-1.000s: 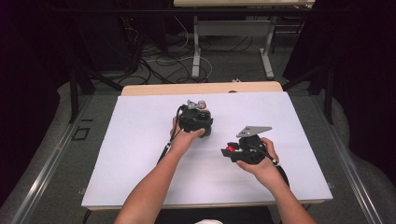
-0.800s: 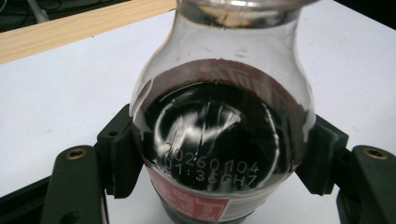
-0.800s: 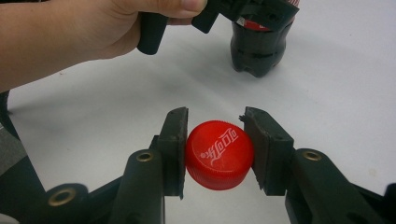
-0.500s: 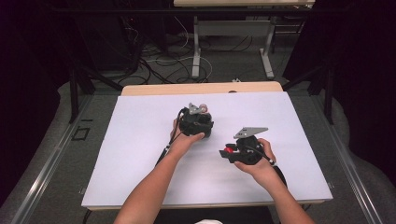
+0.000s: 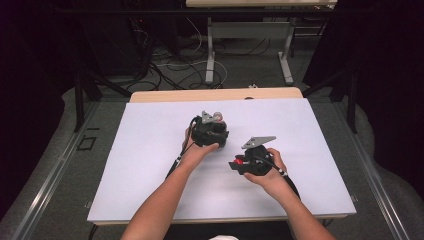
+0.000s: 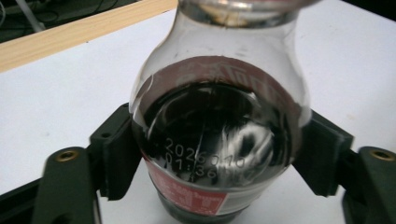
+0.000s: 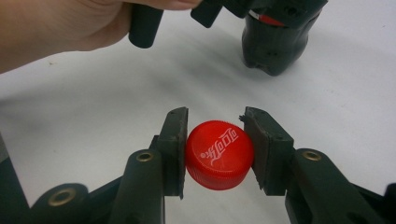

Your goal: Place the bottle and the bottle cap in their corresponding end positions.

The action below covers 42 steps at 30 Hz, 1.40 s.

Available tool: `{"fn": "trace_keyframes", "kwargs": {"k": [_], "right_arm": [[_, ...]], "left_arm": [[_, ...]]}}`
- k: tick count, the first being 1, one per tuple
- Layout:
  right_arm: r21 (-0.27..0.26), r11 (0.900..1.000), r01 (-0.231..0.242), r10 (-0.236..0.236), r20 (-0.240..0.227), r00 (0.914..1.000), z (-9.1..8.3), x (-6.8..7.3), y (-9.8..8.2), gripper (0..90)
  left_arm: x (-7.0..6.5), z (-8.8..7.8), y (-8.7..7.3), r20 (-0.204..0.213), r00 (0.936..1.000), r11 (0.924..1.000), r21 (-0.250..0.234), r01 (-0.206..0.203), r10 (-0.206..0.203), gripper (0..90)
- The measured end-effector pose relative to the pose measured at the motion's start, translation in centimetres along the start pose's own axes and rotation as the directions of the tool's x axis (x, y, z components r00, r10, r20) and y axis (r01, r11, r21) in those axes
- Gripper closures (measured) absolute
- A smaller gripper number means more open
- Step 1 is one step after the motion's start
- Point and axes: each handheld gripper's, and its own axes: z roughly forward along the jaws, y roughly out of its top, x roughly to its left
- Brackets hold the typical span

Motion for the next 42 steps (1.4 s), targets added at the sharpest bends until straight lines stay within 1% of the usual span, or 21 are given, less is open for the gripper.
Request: {"fn": "trace_keyframes", "kwargs": {"k": [3, 7, 8, 11, 13, 14, 15, 16, 17, 18, 19, 21, 22, 23, 25, 27, 28, 30, 33, 35, 42], "right_arm": [[0.022, 1.000, 0.004, -0.003, -0.005, 1.0000, 0.6, -0.2, 0.0, 60.9], [0.009, 1.000, 0.005, -0.005, -0.007, 1.0000, 1.6, -0.2, 0.0, 60.9], [0.035, 0.999, 0.000, 0.001, -0.012, 0.9999, 1.6, -0.2, 0.1, 60.9], [0.022, 1.000, 0.001, 0.000, -0.014, 0.9999, 2.1, -0.3, 0.1, 60.9], [0.004, 1.000, 0.001, -0.001, -0.021, 0.9998, 2.5, -0.3, 0.1, 60.9], [0.027, 1.000, -0.005, 0.006, -0.020, 0.9998, 2.5, -0.2, 0.2, 60.9], [0.020, 1.000, 0.005, -0.005, -0.027, 0.9996, 2.7, -0.2, 0.3, 60.9], [0.032, 0.999, 0.009, -0.008, -0.027, 0.9996, 2.8, -0.1, 0.3, 60.9], [0.044, 0.999, 0.013, -0.012, -0.031, 0.9994, 2.9, -0.1, 0.4, 60.9], [0.032, 0.999, 0.014, -0.013, -0.031, 0.9994, 3.2, 0.0, 0.4, 60.8], [0.029, 0.999, 0.021, -0.020, -0.035, 0.9992, 3.4, 0.1, 0.4, 60.8], [0.050, 0.998, 0.032, -0.030, -0.033, 0.9990, 3.6, 0.2, 0.4, 60.8], [0.033, 0.999, 0.034, -0.033, -0.033, 0.9989, 4.0, 0.2, 0.4, 60.8], [0.049, 0.998, 0.037, -0.035, -0.038, 0.9987, 4.1, 0.2, 0.4, 60.8], [0.037, 0.999, 0.037, -0.036, -0.037, 0.9987, 4.5, 0.3, 0.2, 60.8], [0.073, 0.997, 0.035, -0.032, -0.051, 0.9982, 4.7, 0.5, 0.0, 60.8], [0.069, 0.996, 0.058, -0.054, -0.057, 0.9969, 5.0, 0.5, -0.1, 60.8], [0.079, 0.996, 0.036, -0.032, -0.061, 0.9977, 5.4, 0.8, -0.4, 60.8], [0.102, 0.993, 0.054, -0.048, -0.063, 0.9969, 5.8, 1.0, -0.6, 60.8], [0.105, 0.992, 0.070, -0.063, -0.064, 0.9960, 6.1, 1.3, -0.7, 60.8], [0.091, 0.991, 0.098, -0.092, -0.068, 0.9935, 6.8, 1.8, -1.1, 60.7]], "left_arm": [[0.0, -0.3, 0.0, 0.000, 0.9999, 0.9999, -0.005, 0.010, -0.010, 21.1], [0.1, -0.9, 0.1, 0.000, 1.0000, 1.0000, 0.000, 0.004, -0.004, 17.2], [0.2, -1.1, 0.0, 0.001, 1.0000, 1.0000, -0.002, 0.006, -0.006, 16.3], [0.4, -1.8, 0.1, 0.015, 0.9998, 0.9999, -0.001, 0.013, -0.013, 14.0], [0.5, -2.2, 0.1, 0.026, 0.9993, 0.9997, -0.004, 0.026, -0.026, 8.7], [0.4, -2.4, 0.0, 0.032, 0.9985, 0.9990, -0.008, 0.044, -0.044, 6.0], [0.6, -2.6, 0.0, 0.034, 0.9990, 0.9995, -0.002, 0.030, -0.030, 4.5], [0.4, -2.8, -0.1, 0.037, 0.9978, 0.9984, -0.011, 0.055, -0.055, 2.9], [0.6, -3.1, -0.2, 0.039, 0.9982, 0.9989, -0.008, 0.046, -0.045, 1.5], [0.6, -3.4, -0.2, 0.044, 0.9973, 0.9982, -0.004, 0.060, -0.059, 0.8], [0.6, -3.5, -0.4, 0.047, 0.9963, 0.9971, -0.022, 0.073, -0.072, 0.7], [0.7, -4.1, -0.7, 0.063, 0.9935, 0.9953, -0.015, 0.096, -0.095, 0.7], [0.8, -4.3, -0.8, 0.066, 0.9935, 0.9955, -0.017, 0.094, -0.092, 0.7], [0.8, -4.6, -1.0, 0.076, 0.9924, 0.9949, -0.018, 0.099, -0.097, 0.7], [0.7, -5.1, -1.3, 0.075, 0.9925, 0.9949, -0.022, 0.098, -0.096, 0.7], [0.7, -5.6, -1.5, 0.082, 0.9914, 0.9941, -0.027, 0.105, -0.102, 0.7], [0.7, -5.9, -1.6, 0.086, 0.9909, 0.9938, -0.032, 0.106, -0.103, 0.7], [0.7, -6.5, -1.7, 0.091, 0.9900, 0.9932, -0.035, 0.112, -0.108, 0.7], [0.5, -7.3, -2.0, 0.098, 0.9864, 0.9887, -0.058, 0.138, -0.132, 0.7], [0.4, -7.8, -2.3, 0.095, 0.9885, 0.9895, -0.073, 0.125, -0.118, 0.7], [0.2, -9.0, -3.4, 0.087, 0.9906, 0.9930, -0.045, 0.109, -0.105, 0.7]]}}
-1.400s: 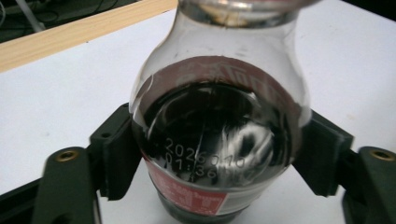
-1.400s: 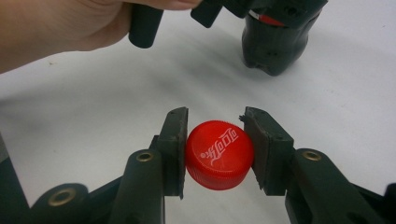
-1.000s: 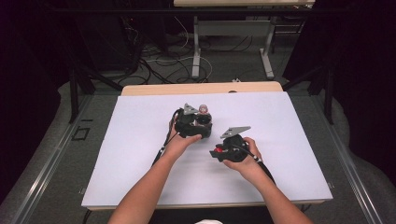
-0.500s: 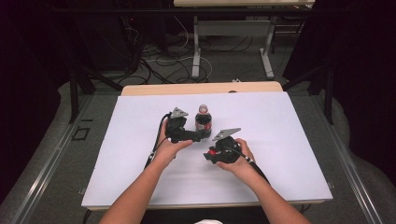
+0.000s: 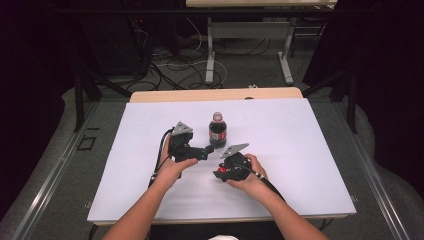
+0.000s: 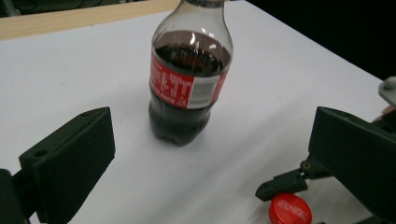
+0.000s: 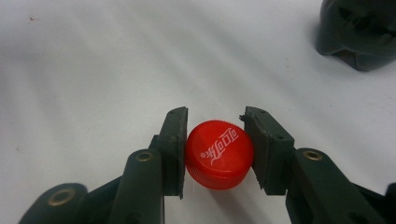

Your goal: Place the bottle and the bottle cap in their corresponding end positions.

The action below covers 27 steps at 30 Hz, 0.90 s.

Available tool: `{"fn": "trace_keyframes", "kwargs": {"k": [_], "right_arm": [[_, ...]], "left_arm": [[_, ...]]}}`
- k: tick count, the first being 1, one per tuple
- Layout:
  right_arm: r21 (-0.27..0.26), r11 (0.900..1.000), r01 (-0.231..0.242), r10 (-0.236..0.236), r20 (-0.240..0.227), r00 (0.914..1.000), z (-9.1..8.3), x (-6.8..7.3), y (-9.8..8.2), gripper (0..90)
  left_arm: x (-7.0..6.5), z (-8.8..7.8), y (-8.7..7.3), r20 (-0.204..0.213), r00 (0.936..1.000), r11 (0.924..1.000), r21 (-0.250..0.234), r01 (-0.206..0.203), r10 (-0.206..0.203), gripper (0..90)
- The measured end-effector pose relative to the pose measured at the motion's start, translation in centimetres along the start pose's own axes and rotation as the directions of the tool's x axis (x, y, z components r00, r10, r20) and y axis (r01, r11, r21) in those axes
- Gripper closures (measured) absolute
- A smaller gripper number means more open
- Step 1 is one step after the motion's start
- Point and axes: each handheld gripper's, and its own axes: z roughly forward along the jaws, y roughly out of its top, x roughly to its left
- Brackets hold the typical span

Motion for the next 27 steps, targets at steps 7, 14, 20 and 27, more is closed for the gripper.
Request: {"fn": "trace_keyframes", "kwargs": {"k": [7, 14, 20, 27], "right_arm": [[0.025, 1.000, -0.011, 0.011, -0.009, 0.9999, 0.6, 0.2, -0.3, 60.6], [0.007, 1.000, 0.003, -0.003, 0.005, 1.0000, 0.9, 0.3, -0.5, 60.5], [-0.011, 1.000, 0.014, -0.014, 0.006, 0.9999, 1.1, 0.3, -0.5, 56.2], [-0.026, 0.999, 0.031, -0.031, -0.011, 0.9995, 1.1, 0.1, -0.5, 47.4]], "left_arm": [[0.1, -1.3, -1.8, -0.002, 1.0000, 1.0000, -0.001, 0.005, -0.005, 0.7], [0.4, -2.5, -3.5, 0.002, 0.9998, 0.9998, -0.008, 0.018, -0.018, 0.7], [0.6, -2.8, -4.2, 0.003, 0.9990, 0.9990, -0.008, 0.044, -0.044, 0.7], [0.8, -2.9, -4.5, -0.007, 0.9989, 0.9989, -0.010, 0.045, -0.045, 0.7]]}}
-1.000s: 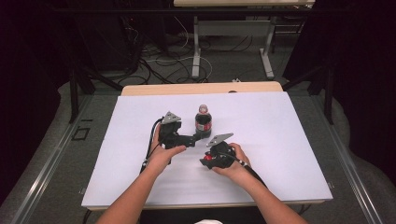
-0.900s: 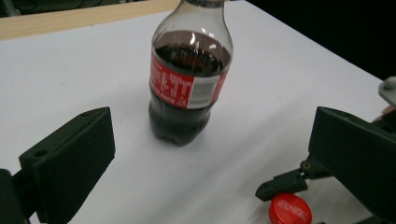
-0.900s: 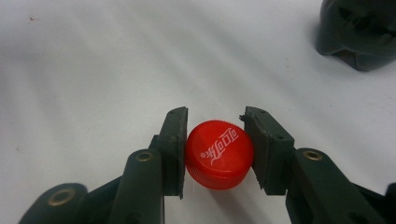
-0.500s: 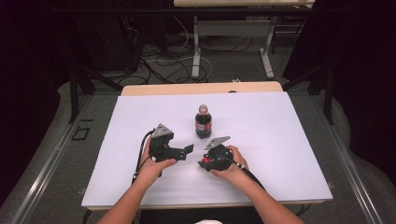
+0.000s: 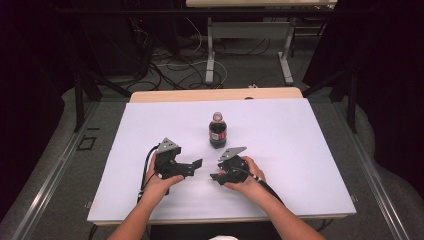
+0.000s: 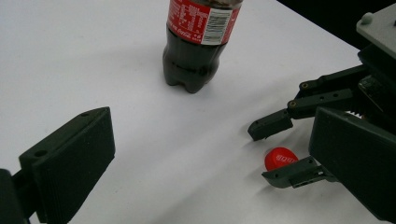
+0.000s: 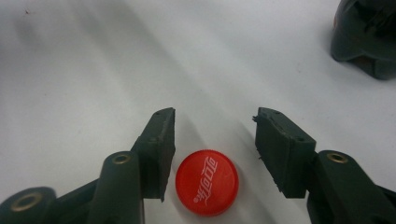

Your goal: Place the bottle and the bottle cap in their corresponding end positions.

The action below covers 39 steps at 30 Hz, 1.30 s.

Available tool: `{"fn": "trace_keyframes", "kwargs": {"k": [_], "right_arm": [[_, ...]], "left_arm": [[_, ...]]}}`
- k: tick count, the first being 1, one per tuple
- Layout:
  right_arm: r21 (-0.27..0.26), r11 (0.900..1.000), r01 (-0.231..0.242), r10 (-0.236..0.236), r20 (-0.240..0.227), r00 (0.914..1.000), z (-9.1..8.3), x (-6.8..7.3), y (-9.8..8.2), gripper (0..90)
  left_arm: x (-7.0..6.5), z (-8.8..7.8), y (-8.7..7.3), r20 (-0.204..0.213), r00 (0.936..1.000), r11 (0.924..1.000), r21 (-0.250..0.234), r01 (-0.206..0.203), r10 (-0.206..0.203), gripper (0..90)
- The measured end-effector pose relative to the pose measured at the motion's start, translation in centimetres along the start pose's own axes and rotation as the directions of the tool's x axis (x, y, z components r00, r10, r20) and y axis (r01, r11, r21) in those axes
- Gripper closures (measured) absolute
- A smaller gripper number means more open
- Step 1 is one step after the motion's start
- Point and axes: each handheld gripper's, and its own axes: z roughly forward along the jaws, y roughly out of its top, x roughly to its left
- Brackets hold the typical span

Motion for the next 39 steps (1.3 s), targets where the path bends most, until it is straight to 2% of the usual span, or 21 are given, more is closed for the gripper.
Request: {"fn": "trace_keyframes", "kwargs": {"k": [1, 2, 5, 6, 8, 10, 11, 14, 15, 17, 18, 20, 23, 26, 29, 31, 34, 35, 36, 38, 39], "right_arm": [[-0.001, 1.000, -0.006, 0.006, -0.011, 0.9999, -0.1, 0.0, 0.0, 46.8], [-0.022, 1.000, -0.001, 0.001, -0.011, 0.9999, 0.0, 0.0, 0.0, 45.1], [-0.038, 0.999, 0.018, -0.019, -0.022, 0.9996, -0.3, 0.0, 0.2, 42.8], [-0.027, 0.999, 0.024, -0.025, -0.030, 0.9992, -0.5, 0.0, 0.4, 42.3], [-0.032, 0.998, 0.056, -0.057, -0.021, 0.9982, -0.9, 0.0, 0.7, 39.8], [-0.050, 0.997, 0.058, -0.058, -0.013, 0.9982, -1.5, 0.1, 1.0, 39.9], [-0.044, 0.997, 0.062, -0.063, -0.024, 0.9977, -1.9, 0.1, 1.1, 39.9], [-0.060, 0.994, 0.096, -0.097, -0.009, 0.9953, -2.9, -0.2, 1.5, 39.2], [-0.041, 0.996, 0.080, -0.080, -0.006, 0.9968, -3.3, -0.3, 1.6, 38.7], [-0.047, 0.998, 0.038, -0.038, -0.005, 0.9993, -3.8, -0.8, 1.5, 38.1], [-0.042, 0.999, 0.025, -0.025, -0.001, 0.9997, -4.1, -1.0, 1.5, 37.3], [-0.040, 0.999, 0.016, -0.015, 0.016, 0.9998, -4.6, -1.6, 1.2, 36.1], [-0.040, 0.999, -0.011, 0.013, 0.044, 0.9990, -5.3, -2.8, 0.6, 31.2], [-0.041, 0.997, -0.065, 0.068, 0.070, 0.9953, -6.2, -4.2, -0.1, 27.8], [-0.075, 0.989, -0.128, 0.135, 0.093, 0.9865, -7.1, -5.6, -1.0, 27.8], [-0.084, 0.987, -0.139, 0.148, 0.125, 0.9810, -7.7, -6.5, -1.6, 27.2], [-0.089, 0.983, -0.162, 0.177, 0.189, 0.9659, -8.7, -8.0, -2.7, 20.2], [-0.098, 0.979, -0.177, 0.194, 0.210, 0.9584, -9.0, -8.5, -3.0, 17.4], [-0.115, 0.972, -0.205, 0.226, 0.217, 0.9496, -9.3, -8.8, -3.4, 14.5], [-0.140, 0.965, -0.221, 0.250, 0.237, 0.9388, -9.9, -9.6, -4.0, 14.7], [-0.148, 0.958, -0.245, 0.275, 0.241, 0.9309, -10.2, -9.9, -4.3, 14.7]], "left_arm": [[0.1, 0.0, -0.1, -0.004, 1.0000, 1.0000, 0.006, 0.002, -0.002, 0.7], [0.2, 0.0, -0.1, -0.009, 1.0000, 1.0000, 0.007, 0.002, -0.002, 0.7], [0.4, 0.0, -0.3, -0.017, 0.9998, 0.9998, 0.020, 0.007, -0.007, 0.7], [0.5, 0.0, -0.4, -0.021, 0.9997, 0.9997, 0.019, 0.015, -0.015, 0.7], [0.7, -0.2, -0.4, -0.023, 0.9997, 0.9995, 0.029, 0.010, -0.009, 0.7], [0.8, -0.2, -0.5, -0.039, 0.9991, 0.9997, 0.016, 0.016, -0.015, 0.7], [0.9, -0.4, -0.5, -0.040, 0.9991, 0.9994, 0.029, 0.018, -0.017, 0.7], [1.3, -0.5, -0.6, -0.046, 0.9985, 0.9992, 0.026, 0.029, -0.028, 0.7], [1.4, -0.6, -0.6, -0.050, 0.9982, 0.9991, 0.028, 0.033, -0.032, 0.7], [1.7, -0.8, -0.6, -0.063, 0.9978, 0.9995, 0.021, 0.024, -0.023, 0.7], [1.8, -0.8, -0.6, -0.065, 0.9971, 0.9991, 0.014, 0.040, -0.039, 0.7], [2.2, -1.0, -0.6, -0.081, 0.9963, 0.9993, 0.017, 0.032, -0.031, 0.7], [2.9, -1.4, -0.7, -0.100, 0.9942, 0.9989, 0.023, 0.041, -0.038, 0.7], [3.6, -1.6, -0.8, -0.121, 0.9906, 0.9978, 0.006, 0.065, -0.064, 0.8], [4.2, -2.0, -0.8, -0.137, 0.9874, 0.9968, -0.003, 0.079, -0.079, 1.7], [4.7, -2.2, -0.8, -0.145, 0.9865, 0.9970, 0.000, 0.078, -0.077, 1.8], [5.1, -2.4, -1.0, -0.171, 0.9819, 0.9966, -0.006, 0.082, -0.082, 1.8], [5.3, -2.4, -1.0, -0.176, 0.9810, 0.9967, -0.006, 0.081, -0.081, 1.8], [5.4, -2.6, -1.0, -0.181, 0.9801, 0.9965, 0.002, 0.083, -0.081, 1.8], [5.7, -2.6, -1.1, -0.187, 0.9779, 0.9956, -0.008, 0.093, -0.093, 1.8], [6.0, -2.7, -1.2, -0.190, 0.9774, 0.9957, -0.004, 0.093, -0.092, 1.8]]}}
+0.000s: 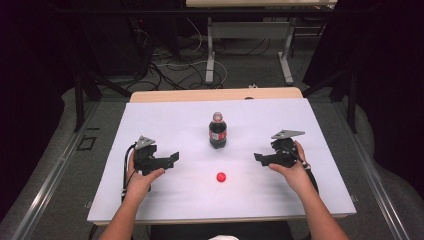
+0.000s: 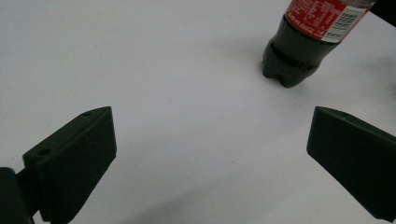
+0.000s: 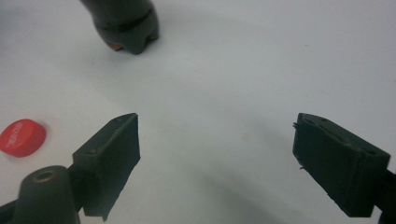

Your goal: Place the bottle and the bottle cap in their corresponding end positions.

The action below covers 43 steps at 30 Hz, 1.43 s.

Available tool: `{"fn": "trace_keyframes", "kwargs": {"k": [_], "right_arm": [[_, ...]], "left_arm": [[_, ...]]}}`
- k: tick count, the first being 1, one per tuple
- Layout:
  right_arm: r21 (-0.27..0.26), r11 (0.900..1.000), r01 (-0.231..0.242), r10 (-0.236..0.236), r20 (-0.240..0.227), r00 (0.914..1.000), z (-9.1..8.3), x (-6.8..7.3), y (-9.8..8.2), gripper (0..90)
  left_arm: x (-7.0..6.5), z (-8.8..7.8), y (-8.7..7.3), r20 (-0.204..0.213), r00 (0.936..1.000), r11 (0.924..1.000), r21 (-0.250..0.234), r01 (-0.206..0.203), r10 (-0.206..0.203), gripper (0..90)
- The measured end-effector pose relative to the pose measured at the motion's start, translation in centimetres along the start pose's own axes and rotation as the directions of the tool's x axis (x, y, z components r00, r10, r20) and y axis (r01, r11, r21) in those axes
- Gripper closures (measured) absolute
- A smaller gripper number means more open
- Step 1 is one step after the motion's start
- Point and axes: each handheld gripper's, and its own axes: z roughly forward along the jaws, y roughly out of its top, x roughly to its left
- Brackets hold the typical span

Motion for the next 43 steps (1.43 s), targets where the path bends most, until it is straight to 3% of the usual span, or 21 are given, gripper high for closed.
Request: {"fn": "trace_keyframes", "kwargs": {"k": [2, 4, 8, 20, 25, 30, 35, 43], "right_arm": [[-0.010, 1.000, -0.025, 0.025, 0.020, 0.9995, -0.4, -0.7, -0.4, 14.6], [-0.014, 1.000, -0.014, 0.014, 0.055, 0.9984, -0.6, -1.5, -0.8, 14.0], [-0.025, 0.999, -0.048, 0.050, 0.120, 0.9915, -0.7, -2.5, -1.8, 12.9], [-0.019, 0.994, -0.111, 0.112, 0.200, 0.9733, -1.4, -4.6, -3.5, 11.7], [-0.039, 0.988, -0.151, 0.155, 0.213, 0.9645, -1.6, -5.3, -4.3, 6.3], [-0.034, 0.988, -0.152, 0.156, 0.241, 0.9579, -1.6, -5.7, -4.7, 2.8], [-0.030, 0.987, -0.159, 0.161, 0.237, 0.9581, -1.6, -5.6, -4.7, 2.8], [-0.027, 0.988, -0.154, 0.157, 0.225, 0.9618, -1.4, -5.3, -4.7, 3.2]], "left_arm": [[0.3, 0.0, -0.1, -0.007, 0.9999, 0.9999, 0.000, 0.013, -0.013, 1.8], [0.5, -0.2, 0.0, -0.011, 0.9997, 0.9998, 0.007, 0.020, -0.020, 1.8], [0.9, -0.3, -0.1, -0.021, 0.9993, 0.9995, -0.001, 0.033, -0.033, 1.8], [1.9, 0.2, -0.7, -0.055, 0.9958, 0.9973, -0.002, 0.073, -0.073, 1.8], [2.2, 0.5, -1.0, -0.053, 0.9950, 0.9963, 0.010, 0.085, -0.085, 2.1], [2.7, 0.7, -1.3, -0.073, 0.9930, 0.9950, 0.027, 0.096, -0.093, 2.1], [3.1, 0.7, -1.4, -0.074, 0.9905, 0.9924, 0.031, 0.119, -0.116, 2.5], [3.1, 0.8, -1.4, -0.077, 0.9904, 0.9925, 0.035, 0.117, -0.114, 2.5]]}}
